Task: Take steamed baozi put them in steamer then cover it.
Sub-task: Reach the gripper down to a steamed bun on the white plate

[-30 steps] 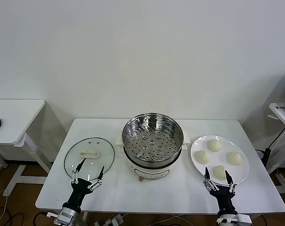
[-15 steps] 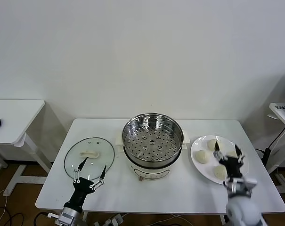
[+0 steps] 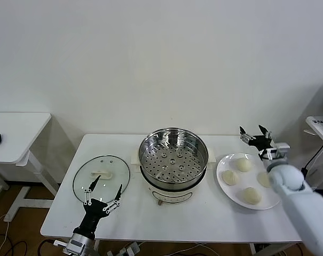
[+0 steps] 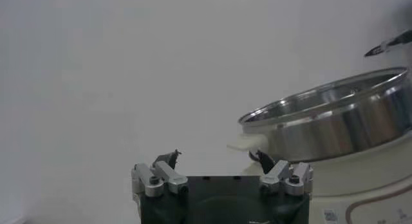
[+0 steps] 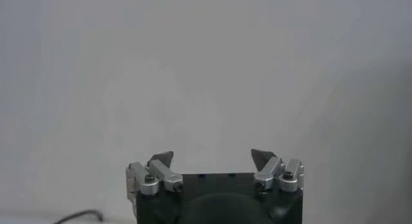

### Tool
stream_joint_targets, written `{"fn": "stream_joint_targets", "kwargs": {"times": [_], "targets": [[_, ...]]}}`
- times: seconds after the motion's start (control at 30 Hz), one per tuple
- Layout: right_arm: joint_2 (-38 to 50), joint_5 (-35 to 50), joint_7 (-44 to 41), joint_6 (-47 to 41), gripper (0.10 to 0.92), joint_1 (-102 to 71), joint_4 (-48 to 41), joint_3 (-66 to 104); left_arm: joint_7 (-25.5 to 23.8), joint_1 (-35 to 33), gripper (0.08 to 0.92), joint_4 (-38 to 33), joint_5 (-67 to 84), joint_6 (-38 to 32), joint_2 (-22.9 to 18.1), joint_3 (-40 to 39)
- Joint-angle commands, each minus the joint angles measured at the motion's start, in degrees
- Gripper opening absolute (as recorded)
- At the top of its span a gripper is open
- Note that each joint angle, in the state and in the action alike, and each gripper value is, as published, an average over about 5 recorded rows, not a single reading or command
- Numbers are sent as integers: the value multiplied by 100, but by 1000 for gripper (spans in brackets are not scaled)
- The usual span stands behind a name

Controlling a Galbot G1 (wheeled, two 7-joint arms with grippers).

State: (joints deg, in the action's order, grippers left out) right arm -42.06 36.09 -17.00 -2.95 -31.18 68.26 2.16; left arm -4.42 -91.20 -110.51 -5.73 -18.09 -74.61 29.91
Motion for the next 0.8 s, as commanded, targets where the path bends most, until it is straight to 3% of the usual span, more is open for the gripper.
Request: {"fn": "stream_joint_targets", "kwargs": {"times": [0.03,0.2,0.33,0.57,0.8], "targets": [[800,-701,-2838,-241,823,1945,-1480,-1788,5,-17,823,-112,25,54,-10,-14],[630,-2364,-4841,282,823,2832,-2207,-2531,13,-32,823,-129,4,71,-54,-25],[375,-3882,-5680,676,823,3133,-2488,-2668,26,-68,823,-185,2,79,-78,-7],[-125,-5265,-5761,1009,823,3266,-2805,-2750,44,-144,823,-272,2,69,-112,39],[-642,-5717,-5241,1080,823,3244,-3260,-2755,58,-172,823,-264,6,53,-147,78]]}}
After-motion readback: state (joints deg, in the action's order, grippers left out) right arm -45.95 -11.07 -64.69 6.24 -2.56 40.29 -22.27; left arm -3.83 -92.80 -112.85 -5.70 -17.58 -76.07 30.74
